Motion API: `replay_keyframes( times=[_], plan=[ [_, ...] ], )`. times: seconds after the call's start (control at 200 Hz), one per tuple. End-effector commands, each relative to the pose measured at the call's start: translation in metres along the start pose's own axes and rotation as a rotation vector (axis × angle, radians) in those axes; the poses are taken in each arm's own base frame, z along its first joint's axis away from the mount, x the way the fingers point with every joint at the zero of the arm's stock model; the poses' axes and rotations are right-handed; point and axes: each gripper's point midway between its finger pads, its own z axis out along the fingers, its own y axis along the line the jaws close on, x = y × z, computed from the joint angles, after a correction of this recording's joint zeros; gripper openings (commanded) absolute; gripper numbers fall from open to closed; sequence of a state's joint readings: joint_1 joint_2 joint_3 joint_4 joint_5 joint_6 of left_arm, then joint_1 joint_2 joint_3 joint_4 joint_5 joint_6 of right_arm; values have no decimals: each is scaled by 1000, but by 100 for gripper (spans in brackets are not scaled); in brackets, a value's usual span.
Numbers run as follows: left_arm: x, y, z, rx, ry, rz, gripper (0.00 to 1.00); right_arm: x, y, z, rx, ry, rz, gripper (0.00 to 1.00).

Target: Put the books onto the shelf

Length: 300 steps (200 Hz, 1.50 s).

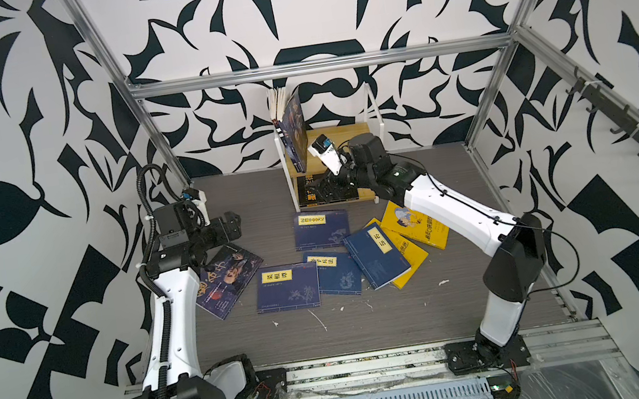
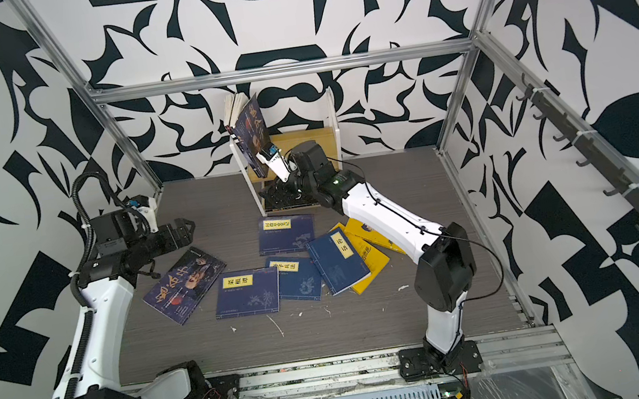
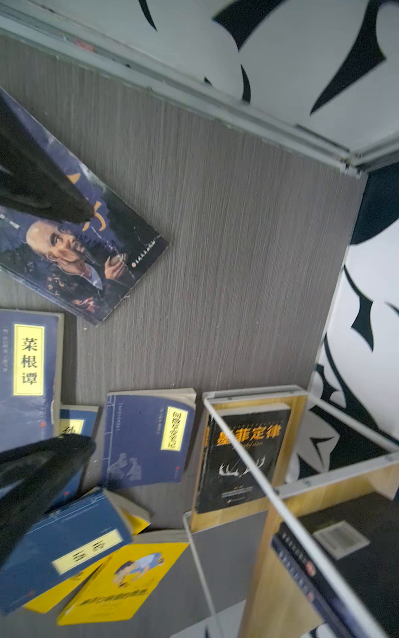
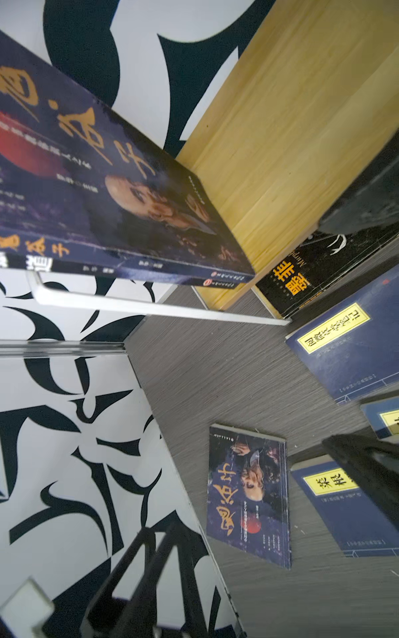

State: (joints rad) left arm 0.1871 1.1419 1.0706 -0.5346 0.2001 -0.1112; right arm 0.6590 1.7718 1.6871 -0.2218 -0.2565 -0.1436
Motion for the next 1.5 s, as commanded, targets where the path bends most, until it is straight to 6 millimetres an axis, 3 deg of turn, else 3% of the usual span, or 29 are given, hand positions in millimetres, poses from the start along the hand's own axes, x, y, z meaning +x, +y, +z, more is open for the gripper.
replay_keyframes(
  times=[0.0, 0.115, 0.285, 0.63, 0.735, 0.79, 1.005, 1.17, 1.495],
  plan=[
    [10, 35, 3, -112, -1, -151, 99, -26, 19, -15, -29, -113, -13, 93],
    [15, 55, 3, -152, -10, -247, 99, -8, 44, -12, -73, -95, -38, 93],
    [23, 42, 12, 2, 8, -298, 100, 35, 60, -8, -78, -46, 15, 92],
    [34, 49, 26, 73, 72, -270, 99, 124, 88, -1, 30, 123, 343, 94],
    [37, 76, 23, -9, 47, -383, 99, 146, 101, 5, 38, 139, 400, 93],
    [41, 103, 18, -80, 20, -485, 100, 155, 107, 10, 35, 165, 413, 93],
    [61, 139, 17, -200, 12, -641, 100, 160, 115, 34, 17, 191, 439, 92],
    [100, 187, 16, -226, 37, -993, 95, 156, 120, 56, -6, 197, 459, 90],
    [125, 195, 24, -258, 96, -1015, 95, 135, 135, 120, -80, 226, 576, 91]
  ],
)
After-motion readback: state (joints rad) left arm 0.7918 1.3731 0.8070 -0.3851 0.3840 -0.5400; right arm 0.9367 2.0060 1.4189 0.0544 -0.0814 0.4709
